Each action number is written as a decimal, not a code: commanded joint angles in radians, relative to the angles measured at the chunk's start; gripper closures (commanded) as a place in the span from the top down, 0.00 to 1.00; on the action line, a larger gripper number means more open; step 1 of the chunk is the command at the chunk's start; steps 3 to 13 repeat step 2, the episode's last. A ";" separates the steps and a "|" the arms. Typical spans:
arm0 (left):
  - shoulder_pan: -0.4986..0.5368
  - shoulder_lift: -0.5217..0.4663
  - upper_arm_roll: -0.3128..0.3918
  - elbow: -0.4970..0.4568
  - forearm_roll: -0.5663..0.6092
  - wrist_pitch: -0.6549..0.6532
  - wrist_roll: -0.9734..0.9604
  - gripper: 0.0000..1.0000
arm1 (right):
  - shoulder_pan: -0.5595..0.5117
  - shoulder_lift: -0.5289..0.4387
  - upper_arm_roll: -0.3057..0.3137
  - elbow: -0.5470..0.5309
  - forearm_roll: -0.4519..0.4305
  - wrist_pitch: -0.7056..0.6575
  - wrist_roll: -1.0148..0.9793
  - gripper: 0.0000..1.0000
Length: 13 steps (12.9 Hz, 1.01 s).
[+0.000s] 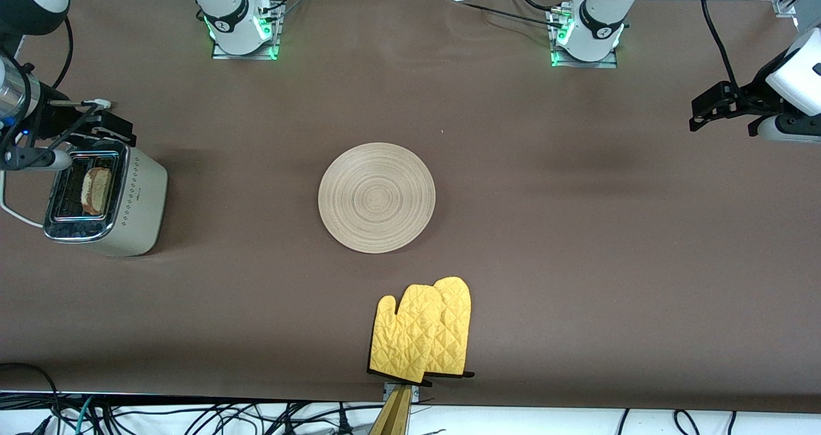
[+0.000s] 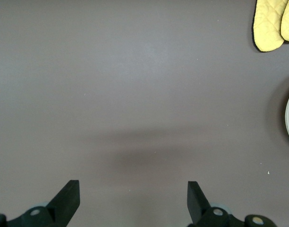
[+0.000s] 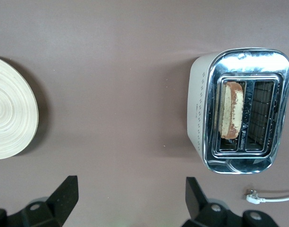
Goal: Move plate and put bread in toaster
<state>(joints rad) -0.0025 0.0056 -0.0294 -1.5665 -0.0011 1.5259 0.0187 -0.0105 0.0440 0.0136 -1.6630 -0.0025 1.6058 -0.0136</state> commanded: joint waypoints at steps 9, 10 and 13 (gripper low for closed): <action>0.006 0.010 0.002 0.019 -0.011 -0.020 -0.008 1.00 | -0.017 -0.041 0.019 -0.014 0.007 0.016 -0.011 1.00; 0.006 0.010 0.002 0.019 -0.011 -0.020 -0.008 1.00 | -0.017 -0.041 0.019 -0.014 0.007 0.016 -0.011 1.00; 0.006 0.010 0.002 0.019 -0.011 -0.020 -0.008 1.00 | -0.017 -0.041 0.019 -0.014 0.007 0.016 -0.011 1.00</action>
